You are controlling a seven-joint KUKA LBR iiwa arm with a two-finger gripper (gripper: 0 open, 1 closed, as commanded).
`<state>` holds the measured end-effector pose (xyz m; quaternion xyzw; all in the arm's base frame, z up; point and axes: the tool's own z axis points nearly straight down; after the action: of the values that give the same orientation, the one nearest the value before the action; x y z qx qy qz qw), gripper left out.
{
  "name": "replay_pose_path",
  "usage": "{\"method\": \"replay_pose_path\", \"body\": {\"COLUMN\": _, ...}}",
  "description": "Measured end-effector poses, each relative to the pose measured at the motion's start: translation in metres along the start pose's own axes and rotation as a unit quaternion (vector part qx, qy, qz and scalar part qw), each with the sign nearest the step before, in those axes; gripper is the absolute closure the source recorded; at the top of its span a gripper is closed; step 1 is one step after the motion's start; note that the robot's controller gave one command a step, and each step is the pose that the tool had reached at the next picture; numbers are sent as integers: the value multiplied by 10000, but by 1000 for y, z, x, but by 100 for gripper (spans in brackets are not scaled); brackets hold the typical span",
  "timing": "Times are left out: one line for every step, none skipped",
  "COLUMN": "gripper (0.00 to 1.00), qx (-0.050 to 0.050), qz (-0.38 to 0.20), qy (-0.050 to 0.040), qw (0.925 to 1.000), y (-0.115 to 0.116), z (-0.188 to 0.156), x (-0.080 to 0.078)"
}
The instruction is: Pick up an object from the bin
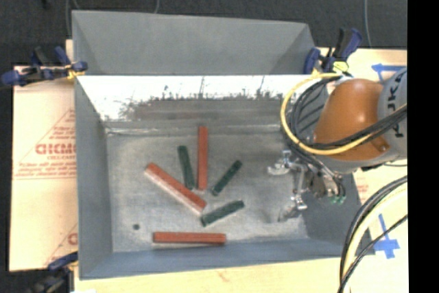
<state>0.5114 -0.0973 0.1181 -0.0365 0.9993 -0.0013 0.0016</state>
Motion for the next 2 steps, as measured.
{"method": "replay_pose_path", "body": {"gripper": 100, "qx": 10, "qz": -755, "qy": 15, "qw": 9971, "y": 57, "z": 39, "x": -18}}
{"method": "replay_pose_path", "body": {"gripper": 0, "qx": 18, "qz": -773, "qy": -147, "qw": 9969, "y": 60, "z": 40, "x": -24}}
